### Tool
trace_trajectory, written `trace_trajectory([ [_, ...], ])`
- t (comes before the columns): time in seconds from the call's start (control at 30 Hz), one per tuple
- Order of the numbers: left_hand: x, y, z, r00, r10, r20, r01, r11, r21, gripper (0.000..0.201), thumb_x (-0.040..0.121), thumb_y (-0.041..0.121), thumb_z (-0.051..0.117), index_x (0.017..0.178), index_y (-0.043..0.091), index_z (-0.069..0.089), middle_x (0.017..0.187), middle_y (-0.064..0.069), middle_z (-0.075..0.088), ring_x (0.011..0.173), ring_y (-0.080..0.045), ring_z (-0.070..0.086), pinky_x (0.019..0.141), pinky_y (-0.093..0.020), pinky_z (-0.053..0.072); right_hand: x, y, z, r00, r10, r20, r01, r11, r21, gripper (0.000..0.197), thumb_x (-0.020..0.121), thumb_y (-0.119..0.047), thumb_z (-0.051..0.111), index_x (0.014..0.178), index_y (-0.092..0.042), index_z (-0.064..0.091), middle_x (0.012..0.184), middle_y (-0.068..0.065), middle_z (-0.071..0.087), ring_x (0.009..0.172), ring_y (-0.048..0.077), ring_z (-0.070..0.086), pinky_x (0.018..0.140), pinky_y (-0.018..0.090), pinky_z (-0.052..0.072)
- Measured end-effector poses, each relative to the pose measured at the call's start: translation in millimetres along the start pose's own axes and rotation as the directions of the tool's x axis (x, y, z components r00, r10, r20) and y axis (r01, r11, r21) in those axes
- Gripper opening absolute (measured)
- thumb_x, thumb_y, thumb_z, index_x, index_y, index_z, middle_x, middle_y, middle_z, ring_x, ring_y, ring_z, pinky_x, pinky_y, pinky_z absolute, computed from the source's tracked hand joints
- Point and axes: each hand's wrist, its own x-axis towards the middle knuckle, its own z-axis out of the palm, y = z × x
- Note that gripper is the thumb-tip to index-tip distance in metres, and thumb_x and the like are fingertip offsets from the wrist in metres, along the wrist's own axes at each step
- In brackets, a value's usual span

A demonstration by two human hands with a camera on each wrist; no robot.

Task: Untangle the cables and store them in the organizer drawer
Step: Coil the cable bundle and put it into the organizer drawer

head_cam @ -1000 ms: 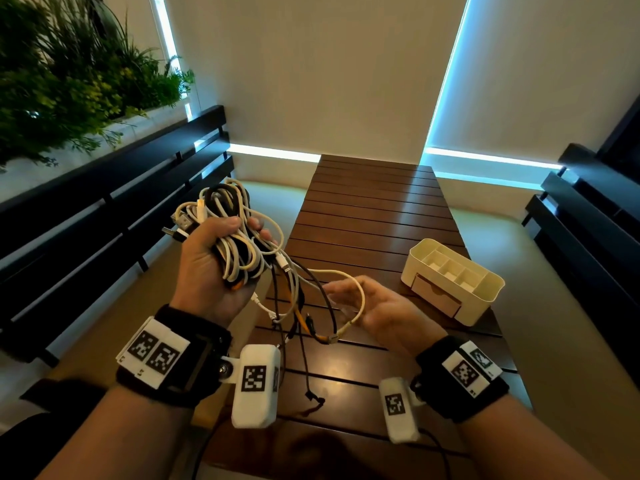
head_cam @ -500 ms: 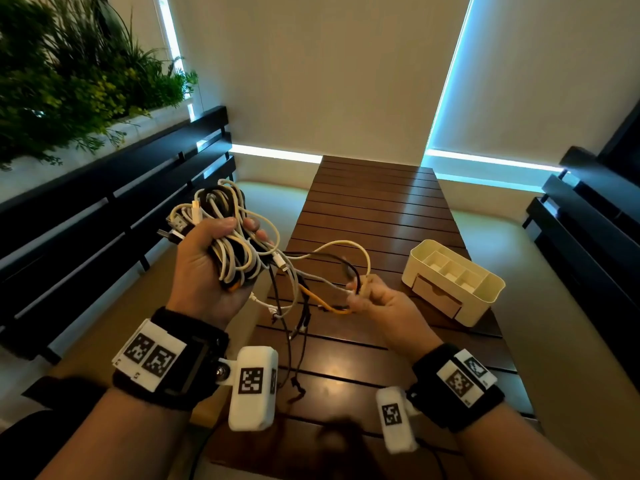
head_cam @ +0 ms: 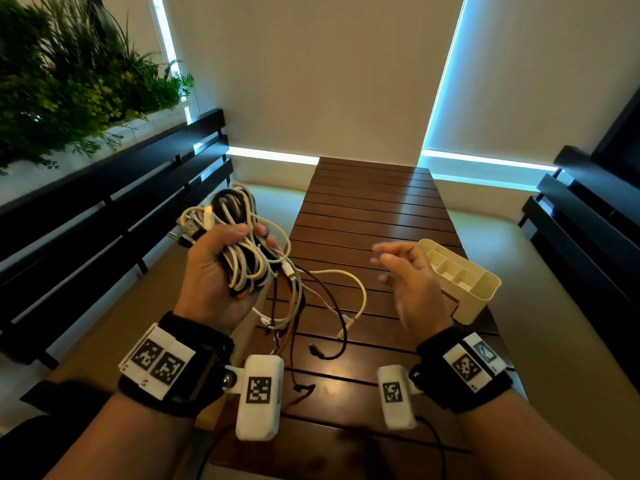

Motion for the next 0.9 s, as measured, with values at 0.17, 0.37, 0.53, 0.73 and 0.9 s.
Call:
trace_trajectory([
  [0.17, -7, -25, 18, 0.993, -0.109, -0.049, 0.111, 0.993, 0.049, 0.014, 0.076, 0.014, 0.051, 0.078, 0.007, 0.063, 0.077, -0.009, 0.055, 0.074, -0.019, 0.057, 0.065, -0.031, 0.051, -6, -32, 29, 0.817, 0.085, 0.570, 0.029, 0.982, -0.188, 0.090, 0.070, -0.015, 0.081, 0.139, -0.045, 0.032, 0.142, -0.005, 0.051, 0.129, 0.016, 0.053, 0.106, 0.041, 0.045],
  [0.37, -10, -28, 25, 0.982, -0.188, 0.030, 0.190, 0.980, -0.053, 0.023, 0.066, 0.015, 0.064, 0.084, 0.003, 0.058, 0.081, -0.011, 0.053, 0.077, -0.020, 0.056, 0.072, -0.033, 0.050, -26, -22, 57, 0.776, 0.090, 0.624, 0.112, 0.954, -0.278, 0.068, 0.084, -0.006, 0.076, 0.137, -0.039, 0.046, 0.118, -0.019, 0.066, 0.113, 0.006, 0.063, 0.098, 0.036, 0.053],
  [0.53, -13, -18, 17, 0.983, -0.155, 0.102, 0.165, 0.982, -0.093, 0.021, 0.069, 0.021, 0.066, 0.082, 0.006, 0.059, 0.082, -0.007, 0.052, 0.078, -0.018, 0.054, 0.071, -0.030, 0.051, -29, -10, 52, 0.799, 0.183, 0.573, 0.096, 0.902, -0.422, 0.015, 0.087, -0.030, 0.074, 0.100, -0.033, 0.068, 0.084, -0.003, 0.072, 0.070, 0.010, 0.065, 0.069, 0.030, 0.057],
  [0.73, -4, -4, 7, 0.997, -0.048, -0.062, 0.057, 0.985, 0.164, 0.012, 0.072, 0.012, 0.054, 0.080, 0.005, 0.059, 0.078, -0.006, 0.057, 0.072, -0.017, 0.060, 0.065, -0.029, 0.053, -21, -1, 27, 0.741, 0.362, 0.565, 0.132, 0.747, -0.651, 0.073, 0.074, -0.050, 0.080, 0.135, -0.044, 0.040, 0.138, -0.014, 0.039, 0.128, 0.007, 0.040, 0.105, 0.027, 0.040],
  [0.9, 2, -20, -5, 0.975, -0.068, -0.211, 0.110, 0.975, 0.194, 0.011, 0.070, 0.011, 0.058, 0.070, 0.007, 0.068, 0.072, -0.008, 0.060, 0.068, -0.020, 0.061, 0.061, -0.029, 0.053, -14, -39, 19, 0.851, 0.212, 0.481, 0.044, 0.883, -0.467, 0.073, 0.080, -0.061, 0.066, 0.144, -0.044, 0.036, 0.114, -0.011, 0.059, 0.100, 0.002, 0.059, 0.087, 0.025, 0.047],
])
